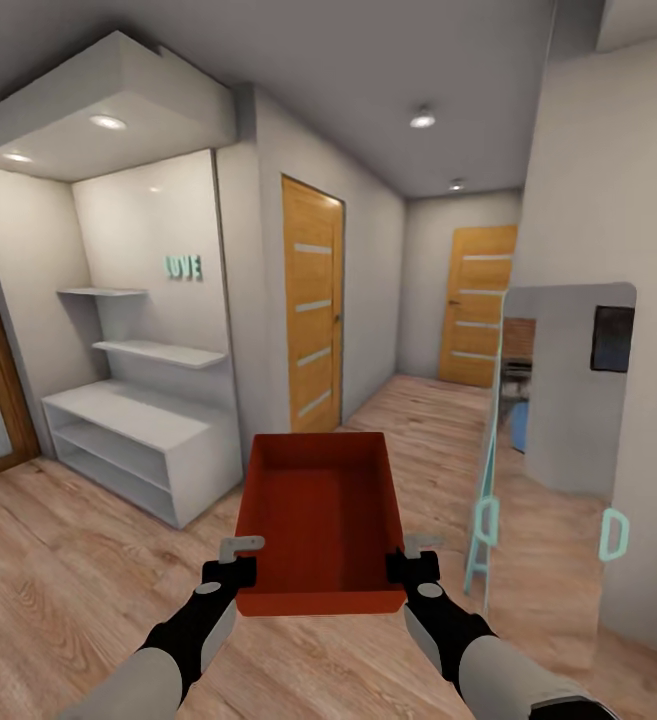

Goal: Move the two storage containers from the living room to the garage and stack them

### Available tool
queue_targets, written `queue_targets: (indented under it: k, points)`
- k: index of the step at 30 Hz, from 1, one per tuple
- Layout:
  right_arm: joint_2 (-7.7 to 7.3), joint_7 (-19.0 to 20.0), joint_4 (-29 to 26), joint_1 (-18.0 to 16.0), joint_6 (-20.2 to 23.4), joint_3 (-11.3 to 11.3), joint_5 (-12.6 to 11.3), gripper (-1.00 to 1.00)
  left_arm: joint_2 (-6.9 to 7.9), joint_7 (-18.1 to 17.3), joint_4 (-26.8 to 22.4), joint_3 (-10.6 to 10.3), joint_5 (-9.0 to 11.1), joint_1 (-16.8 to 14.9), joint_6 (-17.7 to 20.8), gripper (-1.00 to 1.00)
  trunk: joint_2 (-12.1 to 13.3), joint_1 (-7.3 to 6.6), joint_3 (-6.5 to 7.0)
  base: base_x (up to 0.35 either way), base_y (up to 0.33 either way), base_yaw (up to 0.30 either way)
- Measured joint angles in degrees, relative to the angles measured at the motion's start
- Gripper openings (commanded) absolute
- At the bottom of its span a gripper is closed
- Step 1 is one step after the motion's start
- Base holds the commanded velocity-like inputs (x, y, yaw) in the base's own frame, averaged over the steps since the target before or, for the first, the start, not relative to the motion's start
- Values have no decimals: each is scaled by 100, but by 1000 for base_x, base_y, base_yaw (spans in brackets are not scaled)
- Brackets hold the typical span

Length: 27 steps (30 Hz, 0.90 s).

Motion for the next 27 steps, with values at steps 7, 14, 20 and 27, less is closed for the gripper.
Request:
queue_targets:
  k: [7,14,20,27]
  points:
    - [2,-3,2,1,-6,-1,-4,-100,1,0,-2,-1,-3,0,0,-100,0,0,0,324,114,0]
    - [-1,-2,0,1,-5,7,-12,-100,-1,-2,1,0,-3,-1,0,-100,0,0,0,324,105,-140]
    - [-4,-1,-1,2,-4,13,-16,-100,-1,-2,1,1,-4,-2,0,-100,0,0,0,324,105,-236]
    - [-3,-1,-2,1,-4,8,-11,-100,-1,0,-1,-1,-1,-1,0,-100,0,0,0,324,104,-241]
